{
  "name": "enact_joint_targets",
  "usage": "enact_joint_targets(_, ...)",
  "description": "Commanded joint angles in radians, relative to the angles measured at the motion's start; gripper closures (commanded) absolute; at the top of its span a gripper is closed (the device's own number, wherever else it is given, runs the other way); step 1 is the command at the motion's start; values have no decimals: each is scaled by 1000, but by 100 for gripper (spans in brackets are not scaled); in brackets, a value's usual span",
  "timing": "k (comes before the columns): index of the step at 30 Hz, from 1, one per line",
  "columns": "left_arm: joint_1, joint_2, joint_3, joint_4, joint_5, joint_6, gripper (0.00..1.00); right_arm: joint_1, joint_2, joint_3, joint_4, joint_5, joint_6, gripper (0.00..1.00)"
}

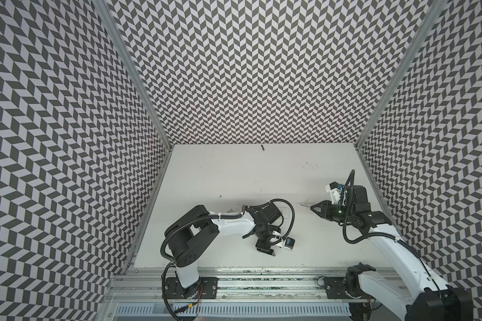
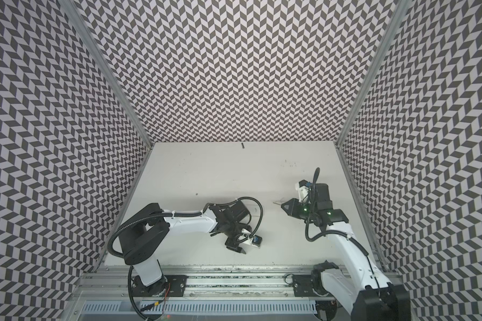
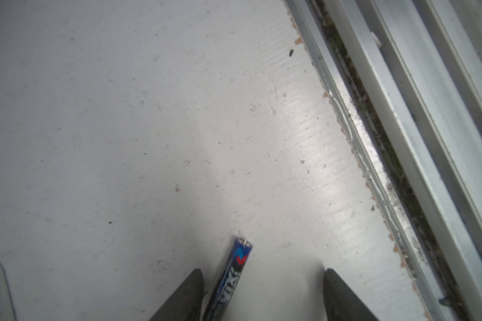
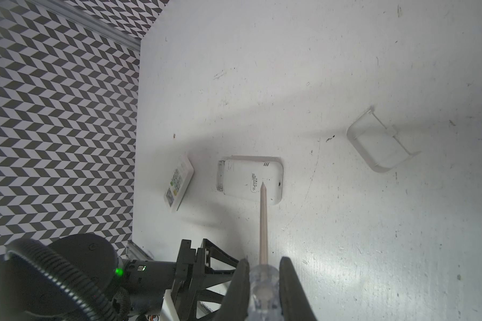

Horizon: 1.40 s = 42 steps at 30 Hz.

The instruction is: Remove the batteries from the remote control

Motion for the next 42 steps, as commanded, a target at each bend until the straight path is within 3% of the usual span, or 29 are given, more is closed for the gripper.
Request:
enact_joint_targets(1, -5, 30, 20, 17, -20, 4, 43, -7, -24, -15, 46, -13, -10, 100)
enact_joint_targets(13, -1, 5, -15, 73, -97, -31, 73, -10, -28, -8, 38, -2, -11, 100)
enact_joint_targets(21, 39, -51, -71, 120, -105, -60, 85, -10, -3, 12, 38, -3, -15, 100)
enact_joint_targets(31, 146, -165, -123, 157, -55, -76, 92, -13, 24, 14, 67, -14, -17, 100)
enact_joint_targets(35, 232, -233, -109, 144, -51, -90, 92, -15, 36, 23, 60, -10, -24, 100)
enact_joint_targets(42, 507, -187, -1, 183, -7, -200, 91, -15, 52, 6, 113, -28, -10, 100)
